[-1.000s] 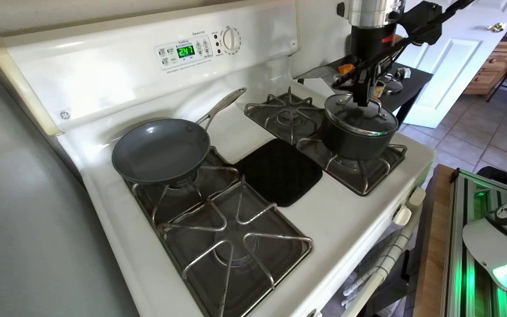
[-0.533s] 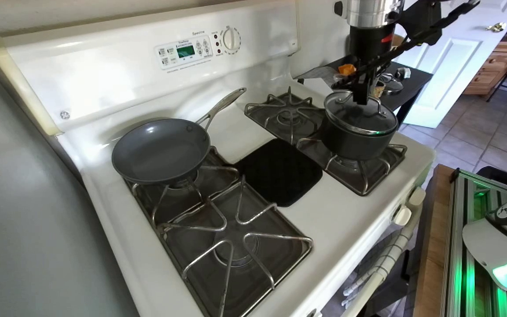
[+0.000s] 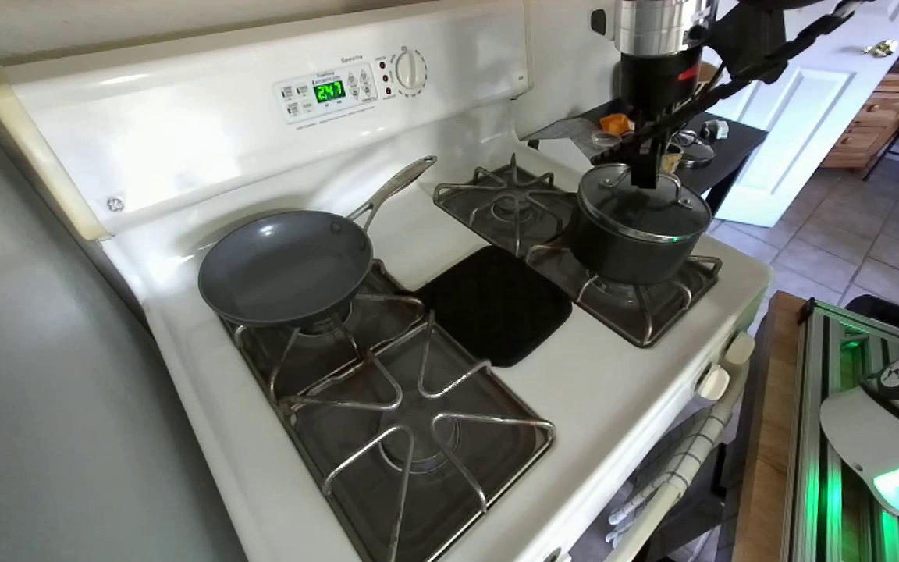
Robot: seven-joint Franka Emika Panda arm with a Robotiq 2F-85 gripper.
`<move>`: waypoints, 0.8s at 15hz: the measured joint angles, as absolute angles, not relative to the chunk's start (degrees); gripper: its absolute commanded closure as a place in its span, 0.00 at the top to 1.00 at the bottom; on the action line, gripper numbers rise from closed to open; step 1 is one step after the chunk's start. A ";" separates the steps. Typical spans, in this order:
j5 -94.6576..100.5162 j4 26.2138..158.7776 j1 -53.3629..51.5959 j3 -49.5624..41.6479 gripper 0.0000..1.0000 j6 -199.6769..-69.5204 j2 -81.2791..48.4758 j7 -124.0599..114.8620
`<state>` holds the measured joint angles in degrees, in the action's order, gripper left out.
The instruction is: Put the lid on the pot
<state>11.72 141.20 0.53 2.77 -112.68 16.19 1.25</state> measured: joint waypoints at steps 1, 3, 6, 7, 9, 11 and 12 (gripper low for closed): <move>11.79 141.15 0.49 2.80 0.00 -112.67 16.11 1.25; 11.98 141.03 0.47 2.88 0.00 -112.66 15.86 1.18; 12.62 140.86 0.47 2.90 0.00 -112.66 15.20 0.81; 12.75 140.84 0.47 2.90 0.00 -112.66 14.98 0.64; 12.89 140.79 0.44 2.95 0.00 -112.66 14.53 0.26; 13.00 140.59 0.42 3.01 0.27 -112.62 14.16 0.02; 13.01 140.44 0.42 3.02 0.27 -112.46 14.03 -0.01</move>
<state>13.01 140.44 0.42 3.02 -112.46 14.03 -0.01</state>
